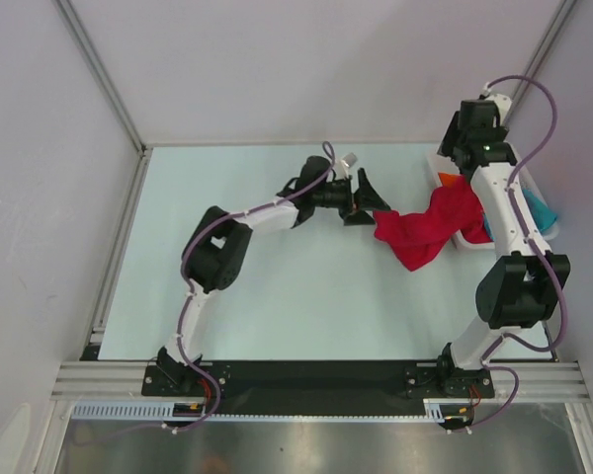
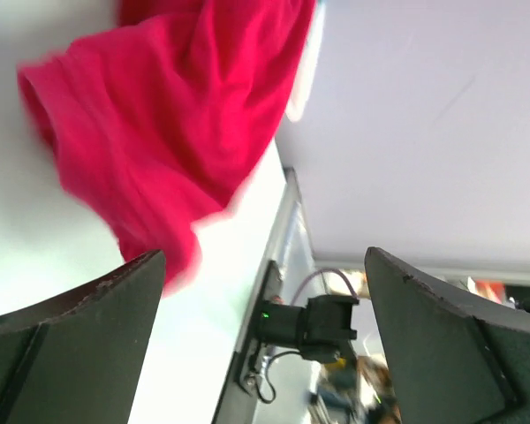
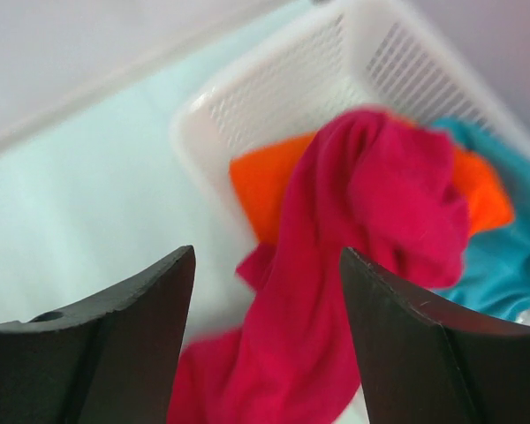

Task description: Fold and stack the t-shirts

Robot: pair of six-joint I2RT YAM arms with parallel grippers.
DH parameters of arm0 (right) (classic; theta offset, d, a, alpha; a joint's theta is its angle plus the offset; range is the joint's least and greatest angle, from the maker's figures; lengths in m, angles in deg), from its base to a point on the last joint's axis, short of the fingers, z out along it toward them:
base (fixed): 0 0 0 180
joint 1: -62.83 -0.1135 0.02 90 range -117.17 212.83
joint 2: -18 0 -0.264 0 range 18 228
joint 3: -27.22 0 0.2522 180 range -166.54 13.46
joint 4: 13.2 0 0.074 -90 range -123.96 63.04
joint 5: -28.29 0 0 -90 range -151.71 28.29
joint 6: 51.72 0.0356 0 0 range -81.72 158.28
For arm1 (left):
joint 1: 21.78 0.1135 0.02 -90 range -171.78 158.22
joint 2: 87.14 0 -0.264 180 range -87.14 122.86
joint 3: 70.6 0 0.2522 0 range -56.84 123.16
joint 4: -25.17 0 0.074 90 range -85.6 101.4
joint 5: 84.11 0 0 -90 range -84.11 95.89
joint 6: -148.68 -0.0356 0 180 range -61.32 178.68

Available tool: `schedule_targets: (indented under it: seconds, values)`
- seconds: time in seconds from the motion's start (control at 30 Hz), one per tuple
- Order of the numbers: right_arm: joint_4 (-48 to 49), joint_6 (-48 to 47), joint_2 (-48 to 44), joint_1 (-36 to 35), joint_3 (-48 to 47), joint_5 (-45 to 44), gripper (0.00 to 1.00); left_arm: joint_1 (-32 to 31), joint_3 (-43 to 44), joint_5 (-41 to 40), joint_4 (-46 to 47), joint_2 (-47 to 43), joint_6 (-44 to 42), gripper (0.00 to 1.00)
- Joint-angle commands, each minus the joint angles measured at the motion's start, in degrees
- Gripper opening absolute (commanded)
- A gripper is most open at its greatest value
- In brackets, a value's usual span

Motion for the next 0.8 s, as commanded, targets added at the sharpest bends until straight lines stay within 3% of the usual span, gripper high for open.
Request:
schedule_targets:
  seconds: [0.0, 0.3, 0.77]
  values:
    - [0.1, 1.2, -2.8, -6.4, 8.4, 1.4, 0.73, 4.4, -6.2, -5.1, -6.1, -11.1, -9.4, 1.00]
    - [1.6, 5.4, 1.3, -19.8, 21.2, 2.3, 0.73, 8.6, -15.6, -7.8, -12.2, -20.2, -14.5, 1.00]
    - [2.7, 3.6, 17.9, -21.3, 21.2, -1.9, 0.80, 9.2, -24.8, -5.5, -12.0, -30.5, -16.6, 1.00]
